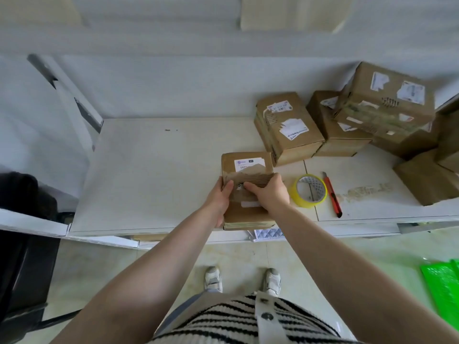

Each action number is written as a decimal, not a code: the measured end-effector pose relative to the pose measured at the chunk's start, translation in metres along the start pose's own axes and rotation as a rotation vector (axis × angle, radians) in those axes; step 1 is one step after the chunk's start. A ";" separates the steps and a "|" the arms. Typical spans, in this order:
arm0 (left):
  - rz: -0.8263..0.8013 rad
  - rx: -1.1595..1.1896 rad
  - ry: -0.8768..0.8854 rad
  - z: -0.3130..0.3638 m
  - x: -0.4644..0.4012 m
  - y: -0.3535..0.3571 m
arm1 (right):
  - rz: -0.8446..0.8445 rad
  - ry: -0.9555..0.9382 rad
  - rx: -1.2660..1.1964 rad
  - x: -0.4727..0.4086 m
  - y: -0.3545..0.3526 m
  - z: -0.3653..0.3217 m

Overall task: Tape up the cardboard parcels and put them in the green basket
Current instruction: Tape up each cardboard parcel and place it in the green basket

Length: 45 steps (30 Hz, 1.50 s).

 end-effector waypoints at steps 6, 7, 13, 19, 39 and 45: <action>0.122 -0.275 0.142 -0.005 -0.007 0.010 | -0.048 -0.056 -0.075 -0.005 -0.003 0.005; 0.163 -0.310 0.159 -0.004 -0.009 0.012 | -0.073 -0.071 -0.115 -0.007 -0.006 0.007; 0.233 -0.445 0.210 -0.003 -0.013 0.017 | 0.155 -0.148 -0.133 -0.031 -0.042 0.049; 0.254 -0.552 0.174 0.000 -0.012 0.018 | 0.110 -0.239 0.627 -0.058 -0.062 0.094; 0.059 -0.671 1.029 0.069 0.060 0.024 | -0.150 -0.896 0.109 0.039 -0.104 -0.001; 0.210 -0.682 1.086 0.073 0.069 0.021 | -0.092 -0.884 0.143 0.042 -0.092 -0.011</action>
Point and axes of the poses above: each hand's wrist, its own x-axis away from the middle knuckle, its own y-axis out of the palm, z = x × y, the point moved 1 cm from there along -x, towards the middle knuckle, and after that the axes turned 8 degrees about y, right-handed, at the moved point
